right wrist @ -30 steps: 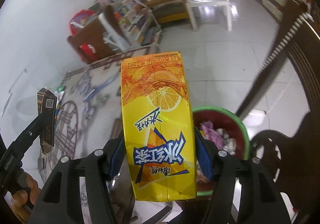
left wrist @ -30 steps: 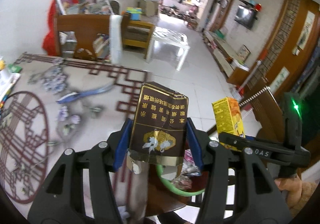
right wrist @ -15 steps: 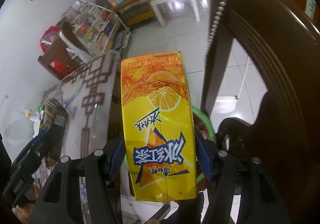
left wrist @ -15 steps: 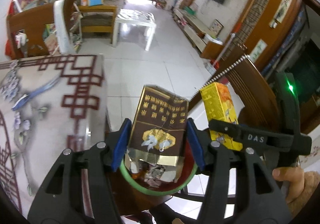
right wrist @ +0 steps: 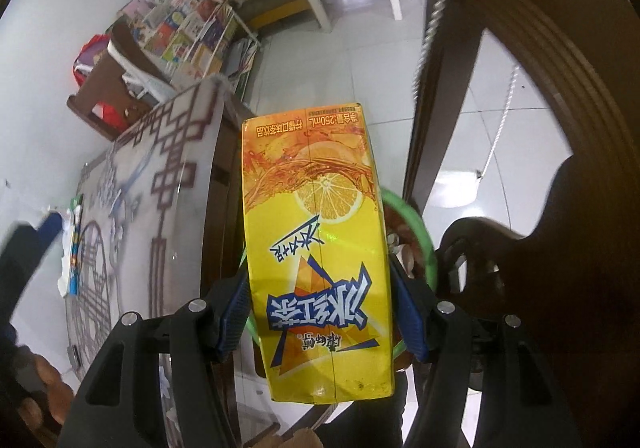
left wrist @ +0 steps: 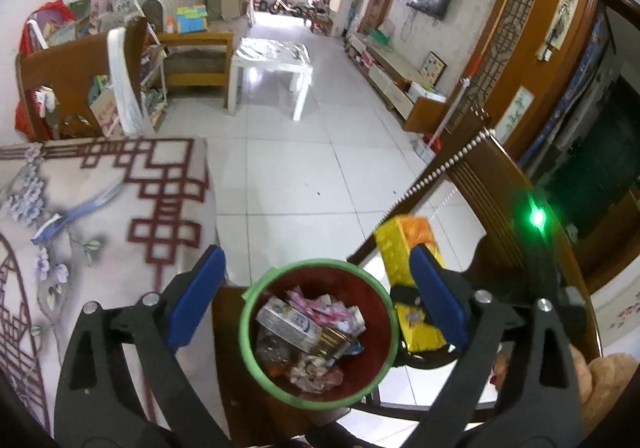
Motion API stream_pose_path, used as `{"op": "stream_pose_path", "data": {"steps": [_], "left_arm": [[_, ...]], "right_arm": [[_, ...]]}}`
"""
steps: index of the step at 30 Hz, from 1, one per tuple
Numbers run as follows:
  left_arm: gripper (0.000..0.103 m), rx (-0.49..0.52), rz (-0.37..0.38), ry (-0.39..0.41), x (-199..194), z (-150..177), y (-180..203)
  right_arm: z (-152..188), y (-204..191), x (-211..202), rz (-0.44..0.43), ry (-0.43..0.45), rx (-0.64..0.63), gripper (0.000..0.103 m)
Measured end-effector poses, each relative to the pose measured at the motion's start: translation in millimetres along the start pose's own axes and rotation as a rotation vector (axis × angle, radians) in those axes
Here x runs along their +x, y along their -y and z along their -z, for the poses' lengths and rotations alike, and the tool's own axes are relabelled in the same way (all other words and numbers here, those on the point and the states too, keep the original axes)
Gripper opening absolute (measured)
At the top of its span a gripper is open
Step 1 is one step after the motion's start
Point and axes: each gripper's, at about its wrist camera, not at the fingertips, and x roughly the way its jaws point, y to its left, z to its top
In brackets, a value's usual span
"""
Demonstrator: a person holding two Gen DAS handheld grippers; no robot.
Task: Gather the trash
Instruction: 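Open left tool over the bin while right tool releases the tea carton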
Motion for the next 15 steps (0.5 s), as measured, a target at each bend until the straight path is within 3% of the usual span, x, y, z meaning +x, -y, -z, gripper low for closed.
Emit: {"op": "stream_pose_path", "data": {"steps": [3,6,10,15], "left_arm": [[0.096,-0.014,-0.025,0.026,-8,-3,-6],[0.097,-0.021,-0.055,0.057,-17,-5,-11],[0.097,-0.012,-0.110,0.085,-29,-7,-17],[0.097,-0.031,-0.150,0.141,-52,-9,-28]], "right_arm": [[3,-3,7,0.000,-0.022,-0.009,0.062],[4,-3,10,-0.008,-0.036,-0.007,0.079],[5,-13,8,-0.005,-0.020,-0.025,0.080],[3,-42,-23,-0.008,0.134,-0.119,0.080]]}}
